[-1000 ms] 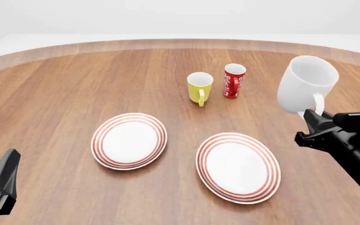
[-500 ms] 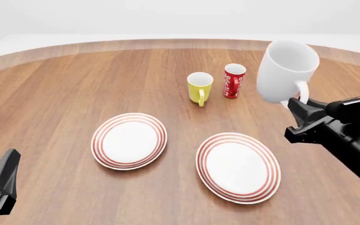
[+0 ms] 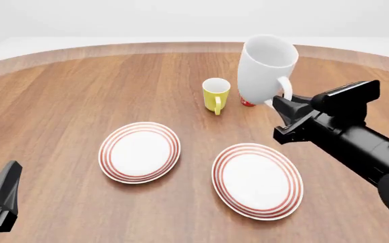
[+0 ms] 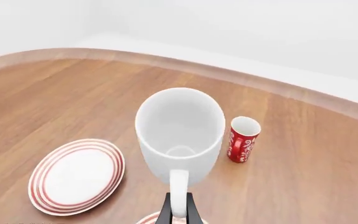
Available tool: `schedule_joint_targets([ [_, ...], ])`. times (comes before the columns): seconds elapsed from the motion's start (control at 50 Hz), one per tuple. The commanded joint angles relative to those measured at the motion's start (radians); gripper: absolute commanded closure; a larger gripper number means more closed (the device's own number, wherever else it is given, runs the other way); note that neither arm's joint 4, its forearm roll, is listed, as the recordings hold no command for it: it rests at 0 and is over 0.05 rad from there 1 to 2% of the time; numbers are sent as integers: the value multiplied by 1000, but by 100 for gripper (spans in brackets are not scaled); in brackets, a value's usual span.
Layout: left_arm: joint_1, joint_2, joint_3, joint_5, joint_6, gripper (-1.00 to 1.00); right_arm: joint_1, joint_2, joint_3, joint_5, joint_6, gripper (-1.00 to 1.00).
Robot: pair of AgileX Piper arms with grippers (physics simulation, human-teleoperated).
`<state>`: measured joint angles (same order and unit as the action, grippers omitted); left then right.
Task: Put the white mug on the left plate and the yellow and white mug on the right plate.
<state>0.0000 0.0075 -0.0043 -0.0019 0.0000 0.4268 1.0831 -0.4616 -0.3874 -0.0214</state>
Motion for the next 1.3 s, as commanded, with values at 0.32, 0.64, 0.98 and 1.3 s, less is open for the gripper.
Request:
schedule_joint_targets([
  [0.32, 0, 0, 0, 0, 0, -100, 144, 132, -117, -3, 13, 100],
  [0.64, 0, 0, 0, 0, 0, -100, 206, 214, -175, -12, 24, 100],
  [0.98, 0, 0, 0, 0, 0, -100, 257, 295, -235, -18, 29, 100],
  [1.3, 0, 0, 0, 0, 0, -100, 278, 360, -270, -29, 39, 100],
])
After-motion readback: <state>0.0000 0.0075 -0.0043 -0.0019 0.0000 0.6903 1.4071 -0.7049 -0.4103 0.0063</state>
